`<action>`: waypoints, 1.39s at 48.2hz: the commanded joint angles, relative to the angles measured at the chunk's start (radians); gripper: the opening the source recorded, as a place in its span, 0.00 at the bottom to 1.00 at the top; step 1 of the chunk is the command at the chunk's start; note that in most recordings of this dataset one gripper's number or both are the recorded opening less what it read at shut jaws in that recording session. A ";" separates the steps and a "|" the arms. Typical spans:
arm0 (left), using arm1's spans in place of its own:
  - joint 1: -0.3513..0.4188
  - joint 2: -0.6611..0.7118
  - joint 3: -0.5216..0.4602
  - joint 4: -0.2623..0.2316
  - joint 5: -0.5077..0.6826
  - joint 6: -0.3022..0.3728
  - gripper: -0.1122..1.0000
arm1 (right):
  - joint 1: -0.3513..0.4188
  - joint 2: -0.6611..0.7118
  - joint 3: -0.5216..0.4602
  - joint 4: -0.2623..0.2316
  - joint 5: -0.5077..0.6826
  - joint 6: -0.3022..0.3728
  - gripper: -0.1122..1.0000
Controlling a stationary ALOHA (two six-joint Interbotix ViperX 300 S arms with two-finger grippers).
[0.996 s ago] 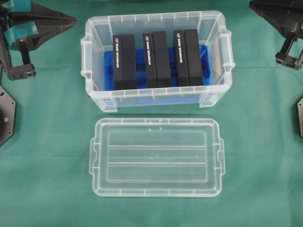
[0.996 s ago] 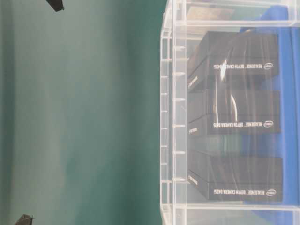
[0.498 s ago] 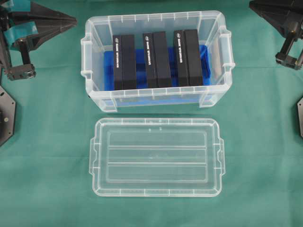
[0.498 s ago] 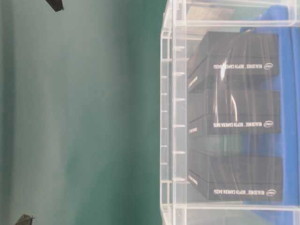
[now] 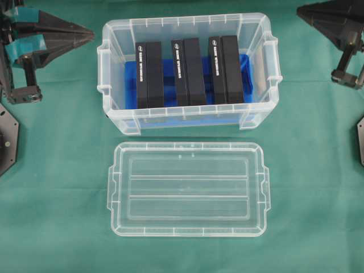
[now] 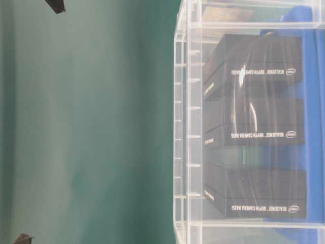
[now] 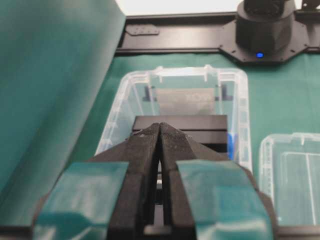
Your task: Clamp the lid of the box with both arms, then lift and open it.
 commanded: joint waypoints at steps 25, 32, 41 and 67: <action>-0.029 -0.002 -0.014 -0.005 -0.005 -0.003 0.11 | 0.038 -0.002 -0.012 0.005 -0.003 0.002 0.10; -0.029 -0.003 -0.012 -0.005 -0.005 -0.003 0.11 | 0.038 0.000 -0.012 0.005 -0.002 0.002 0.10; -0.029 -0.003 -0.012 -0.005 -0.005 -0.003 0.11 | 0.040 0.000 -0.012 0.005 -0.003 0.002 0.10; -0.029 -0.002 -0.012 -0.006 -0.005 -0.003 0.11 | 0.040 0.000 -0.012 0.005 -0.002 0.002 0.10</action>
